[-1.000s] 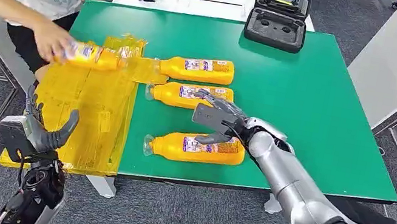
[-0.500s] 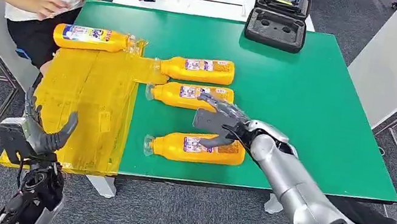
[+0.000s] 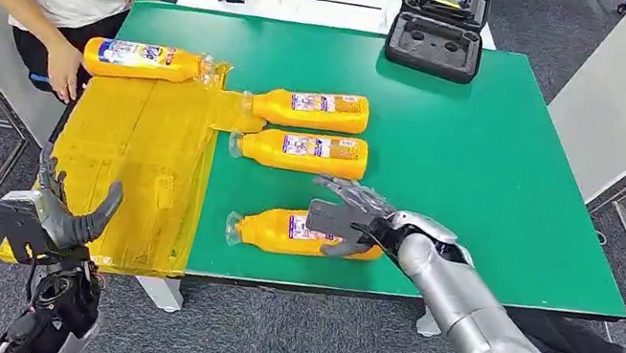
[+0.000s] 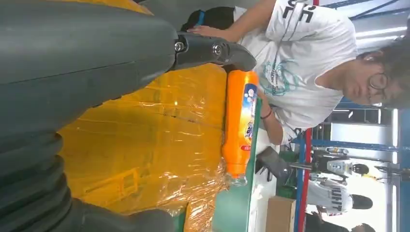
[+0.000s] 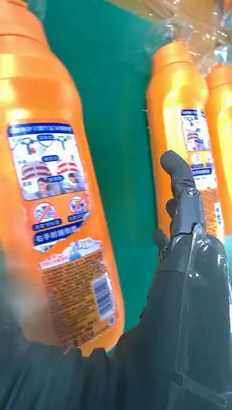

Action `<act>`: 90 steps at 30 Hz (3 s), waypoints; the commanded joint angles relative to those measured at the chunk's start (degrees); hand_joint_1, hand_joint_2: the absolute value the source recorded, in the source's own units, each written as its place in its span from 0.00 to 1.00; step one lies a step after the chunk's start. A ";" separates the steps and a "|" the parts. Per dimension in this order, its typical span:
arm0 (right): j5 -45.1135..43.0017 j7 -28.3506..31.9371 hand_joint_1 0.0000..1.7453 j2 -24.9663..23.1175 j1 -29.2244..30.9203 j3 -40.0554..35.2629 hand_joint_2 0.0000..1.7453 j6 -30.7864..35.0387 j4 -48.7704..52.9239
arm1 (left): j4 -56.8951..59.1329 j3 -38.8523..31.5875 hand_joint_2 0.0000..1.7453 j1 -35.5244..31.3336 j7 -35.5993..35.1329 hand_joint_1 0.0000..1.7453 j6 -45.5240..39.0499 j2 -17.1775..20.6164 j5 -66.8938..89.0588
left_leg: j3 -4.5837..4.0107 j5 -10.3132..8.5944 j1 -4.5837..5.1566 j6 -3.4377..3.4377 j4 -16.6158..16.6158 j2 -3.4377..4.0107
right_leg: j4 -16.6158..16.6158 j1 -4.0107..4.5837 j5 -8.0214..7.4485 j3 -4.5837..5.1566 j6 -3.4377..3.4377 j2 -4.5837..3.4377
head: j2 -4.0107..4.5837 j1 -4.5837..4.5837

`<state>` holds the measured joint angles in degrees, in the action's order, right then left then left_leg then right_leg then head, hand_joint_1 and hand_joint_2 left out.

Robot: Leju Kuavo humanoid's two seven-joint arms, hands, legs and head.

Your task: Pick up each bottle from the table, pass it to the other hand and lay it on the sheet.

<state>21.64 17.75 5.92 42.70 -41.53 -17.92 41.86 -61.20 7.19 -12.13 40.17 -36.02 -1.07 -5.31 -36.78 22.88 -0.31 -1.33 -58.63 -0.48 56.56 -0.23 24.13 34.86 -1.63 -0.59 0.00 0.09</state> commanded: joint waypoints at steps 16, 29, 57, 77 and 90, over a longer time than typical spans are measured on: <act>0.06 1.58 0.00 0.61 3.73 -5.70 1.00 -1.80 -10.88 | 4.58 -1.03 1.00 -2.46 -0.17 0.00 -0.60 -0.87 -1.28 | 0.11 0.04 0.02 0.03 0.03 -0.01 | -0.02 -0.01 0.05 -0.12 0.01 0.06 | 0.00 0.00; 1.39 -0.04 0.00 -0.97 4.88 -6.72 1.00 -1.20 -13.27 | 2.59 -1.42 1.00 0.33 -0.17 0.00 -0.51 -0.85 -1.82 | 0.28 0.11 0.00 0.05 0.04 0.10 | -0.05 0.01 0.08 -0.27 0.02 -0.01 | 0.00 -0.02; 2.89 -0.31 1.00 -1.75 5.27 -8.60 1.00 1.04 -16.46 | 3.92 -1.01 1.00 0.59 -0.17 0.00 0.95 -1.37 -5.34 | 0.22 0.08 -0.01 0.04 0.05 0.05 | -0.07 0.01 0.06 -0.23 0.02 0.01 | 0.00 0.00; 3.01 -0.37 1.00 -1.70 5.26 -8.65 1.00 1.20 -16.43 | 4.05 -1.01 1.00 0.76 -0.17 0.00 0.97 -1.41 -5.44 | 0.18 0.07 0.00 0.03 0.04 0.03 | -0.04 0.01 0.06 -0.19 0.02 0.02 | 0.00 0.00; -6.84 13.89 1.00 -2.46 -2.44 5.57 1.00 14.58 0.10 | -3.88 -1.85 1.00 5.33 -0.17 0.00 3.53 -2.05 -8.04 | 0.22 0.15 0.00 0.05 0.02 0.14 | -0.02 0.01 0.11 -0.20 0.03 -0.06 | 0.00 -0.02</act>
<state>20.72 23.37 4.50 44.82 -45.90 -9.11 30.03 -60.87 7.19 -8.76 40.17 -34.75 -2.21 -10.58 -36.79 22.89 -0.31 -1.34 -58.63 -0.48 56.56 -0.23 24.13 34.86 -1.63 -0.59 0.00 0.07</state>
